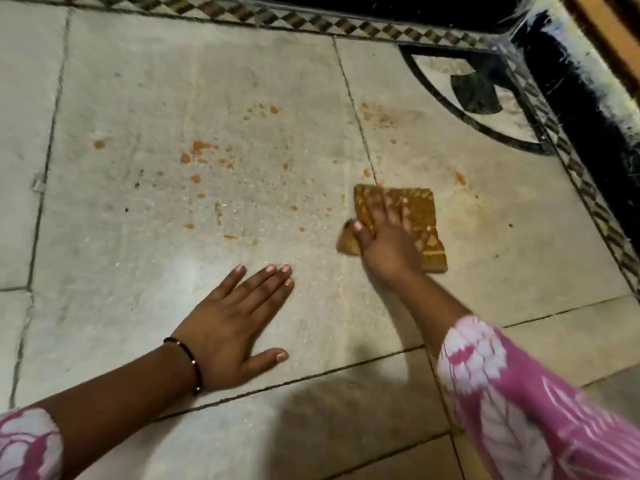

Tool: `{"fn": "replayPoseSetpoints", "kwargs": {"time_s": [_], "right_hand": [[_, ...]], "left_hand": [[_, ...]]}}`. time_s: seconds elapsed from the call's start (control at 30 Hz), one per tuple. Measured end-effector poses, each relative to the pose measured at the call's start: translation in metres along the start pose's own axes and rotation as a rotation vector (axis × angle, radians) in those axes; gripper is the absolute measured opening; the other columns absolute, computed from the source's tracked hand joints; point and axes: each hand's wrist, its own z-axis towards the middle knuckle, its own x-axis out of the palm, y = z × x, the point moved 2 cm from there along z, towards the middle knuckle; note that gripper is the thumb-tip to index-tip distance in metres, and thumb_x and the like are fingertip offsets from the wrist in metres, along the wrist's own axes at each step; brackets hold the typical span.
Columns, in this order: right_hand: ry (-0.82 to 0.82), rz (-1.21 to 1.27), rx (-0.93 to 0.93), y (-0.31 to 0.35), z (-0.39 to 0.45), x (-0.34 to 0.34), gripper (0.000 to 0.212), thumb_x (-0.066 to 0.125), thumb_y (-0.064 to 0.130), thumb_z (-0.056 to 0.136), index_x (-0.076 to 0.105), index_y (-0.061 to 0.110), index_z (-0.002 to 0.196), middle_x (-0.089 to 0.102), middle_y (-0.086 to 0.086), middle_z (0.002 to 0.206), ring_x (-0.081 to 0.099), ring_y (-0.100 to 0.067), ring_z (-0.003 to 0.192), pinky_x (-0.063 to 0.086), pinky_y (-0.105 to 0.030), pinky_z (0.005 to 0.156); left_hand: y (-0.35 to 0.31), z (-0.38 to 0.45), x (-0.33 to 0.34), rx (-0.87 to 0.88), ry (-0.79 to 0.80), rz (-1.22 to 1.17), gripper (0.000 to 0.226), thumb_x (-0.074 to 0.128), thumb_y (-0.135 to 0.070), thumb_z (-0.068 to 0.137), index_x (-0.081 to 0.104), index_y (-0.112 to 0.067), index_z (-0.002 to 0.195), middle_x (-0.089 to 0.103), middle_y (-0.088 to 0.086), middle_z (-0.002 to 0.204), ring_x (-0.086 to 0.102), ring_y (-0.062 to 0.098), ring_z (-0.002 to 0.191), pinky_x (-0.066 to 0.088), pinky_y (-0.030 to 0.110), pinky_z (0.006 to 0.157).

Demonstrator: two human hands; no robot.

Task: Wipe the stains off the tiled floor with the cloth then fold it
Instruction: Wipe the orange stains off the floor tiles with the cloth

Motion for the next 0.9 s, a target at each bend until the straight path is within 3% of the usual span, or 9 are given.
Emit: {"fn": "replayPoseSetpoints", "kwargs": {"time_s": [0.07, 0.2, 0.37, 0.47, 0.53, 0.6, 0.67, 0.77, 0.9], "right_hand": [[-0.031, -0.086, -0.079, 0.004, -0.062, 0.020, 0.058, 0.018, 0.059, 0.092, 0.003, 0.047, 0.146, -0.008, 0.013, 0.157, -0.009, -0.019, 0.145, -0.003, -0.063, 0.110], [0.000, -0.190, -0.180, 0.004, -0.163, 0.046, 0.056, 0.025, 0.056, 0.091, 0.021, 0.042, 0.145, 0.021, 0.006, 0.154, 0.022, -0.025, 0.141, 0.017, -0.065, 0.103], [-0.019, -0.147, -0.173, 0.012, -0.065, 0.026, 0.055, 0.021, 0.057, 0.093, 0.007, 0.048, 0.145, -0.004, 0.018, 0.156, -0.008, -0.014, 0.144, -0.006, -0.058, 0.110], [0.007, -0.076, -0.061, 0.032, -0.008, 0.016, 0.057, 0.030, 0.054, 0.095, 0.006, 0.047, 0.146, -0.004, 0.017, 0.158, -0.012, -0.013, 0.144, -0.008, -0.059, 0.109], [0.023, -0.096, -0.105, 0.032, -0.022, 0.014, 0.057, 0.028, 0.054, 0.096, 0.004, 0.045, 0.147, -0.007, 0.015, 0.158, -0.013, -0.015, 0.144, -0.009, -0.059, 0.109], [-0.022, -0.143, -0.225, 0.017, -0.072, 0.026, 0.057, 0.026, 0.053, 0.095, 0.004, 0.044, 0.147, -0.004, 0.013, 0.157, -0.009, -0.017, 0.145, -0.006, -0.058, 0.112], [-0.054, -0.221, -0.283, -0.006, -0.141, 0.037, 0.058, 0.030, 0.053, 0.091, 0.015, 0.042, 0.147, 0.015, 0.010, 0.156, 0.008, -0.020, 0.144, 0.009, -0.060, 0.111], [0.059, -0.221, -0.254, -0.027, -0.183, 0.045, 0.061, 0.033, 0.055, 0.086, 0.026, 0.040, 0.145, 0.031, 0.007, 0.152, 0.022, -0.020, 0.140, 0.013, -0.058, 0.108], [0.029, -0.195, -0.291, -0.007, -0.104, 0.025, 0.058, 0.022, 0.053, 0.093, -0.002, 0.046, 0.145, -0.005, 0.015, 0.155, -0.007, -0.016, 0.145, -0.006, -0.053, 0.113]], "left_hand": [[0.000, -0.001, -0.003, -0.006, -0.005, -0.016, 0.085, 0.034, -0.068, 0.087, 0.021, -0.011, 0.150, 0.017, 0.007, 0.157, 0.013, 0.021, 0.145, 0.014, 0.048, 0.114], [-0.001, -0.001, -0.003, 0.001, 0.001, -0.022, 0.085, 0.033, -0.067, 0.087, 0.021, -0.011, 0.149, 0.019, 0.007, 0.157, 0.014, 0.021, 0.145, 0.014, 0.048, 0.114], [0.002, -0.002, 0.002, 0.011, -0.037, 0.015, 0.083, 0.031, -0.067, 0.089, 0.023, -0.010, 0.149, 0.019, 0.008, 0.157, 0.015, 0.022, 0.145, 0.013, 0.047, 0.114], [0.003, 0.000, 0.000, 0.010, -0.036, 0.039, 0.083, 0.029, -0.067, 0.089, 0.023, -0.010, 0.149, 0.019, 0.009, 0.157, 0.014, 0.022, 0.145, 0.013, 0.047, 0.114], [0.000, -0.001, 0.000, 0.006, -0.019, 0.050, 0.083, 0.029, -0.067, 0.089, 0.021, -0.010, 0.149, 0.018, 0.009, 0.157, 0.012, 0.022, 0.145, 0.012, 0.047, 0.114], [0.000, -0.001, 0.000, -0.012, -0.015, 0.039, 0.083, 0.029, -0.067, 0.089, 0.020, -0.011, 0.150, 0.018, 0.009, 0.157, 0.012, 0.021, 0.145, 0.012, 0.047, 0.114], [0.000, 0.000, -0.001, -0.004, -0.016, 0.048, 0.084, 0.029, -0.067, 0.089, 0.019, -0.011, 0.150, 0.016, 0.008, 0.157, 0.011, 0.021, 0.145, 0.012, 0.047, 0.114], [0.000, 0.000, 0.000, -0.013, -0.024, 0.037, 0.084, 0.028, -0.068, 0.089, 0.018, -0.011, 0.150, 0.015, 0.007, 0.158, 0.011, 0.021, 0.145, 0.012, 0.047, 0.114], [0.002, 0.001, 0.000, -0.009, -0.023, 0.039, 0.084, 0.028, -0.068, 0.089, 0.018, -0.012, 0.150, 0.015, 0.007, 0.158, 0.012, 0.021, 0.145, 0.010, 0.046, 0.115]]}}
